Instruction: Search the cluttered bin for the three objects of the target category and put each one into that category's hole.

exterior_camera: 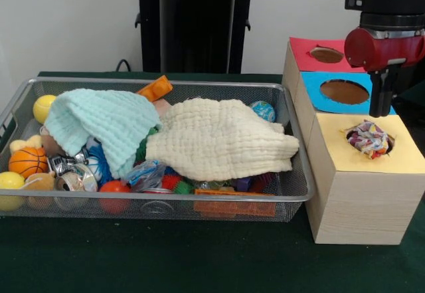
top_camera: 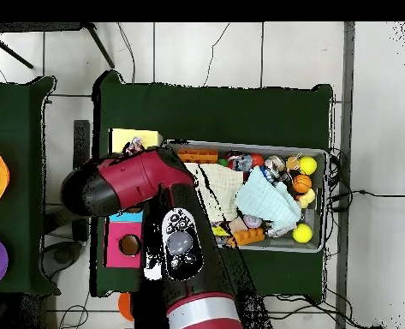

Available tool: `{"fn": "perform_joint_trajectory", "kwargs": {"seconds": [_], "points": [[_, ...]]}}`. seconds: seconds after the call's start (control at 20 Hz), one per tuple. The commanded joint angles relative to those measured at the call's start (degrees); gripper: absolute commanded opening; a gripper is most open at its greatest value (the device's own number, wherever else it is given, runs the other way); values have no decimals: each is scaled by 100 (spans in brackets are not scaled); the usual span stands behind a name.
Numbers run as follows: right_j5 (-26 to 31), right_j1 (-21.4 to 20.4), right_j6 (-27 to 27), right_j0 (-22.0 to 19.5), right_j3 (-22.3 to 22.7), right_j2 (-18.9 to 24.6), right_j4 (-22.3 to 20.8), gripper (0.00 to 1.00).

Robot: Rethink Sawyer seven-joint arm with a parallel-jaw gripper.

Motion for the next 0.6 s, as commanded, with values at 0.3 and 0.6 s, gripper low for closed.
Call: {"fn": "perform_joint_trajectory", "kwargs": {"seconds": [0.3, 0.6], "points": [[270, -89, 7, 151, 169, -50, -403, 0], [338, -128, -9, 284, 102, -216, -498, 0]]}}
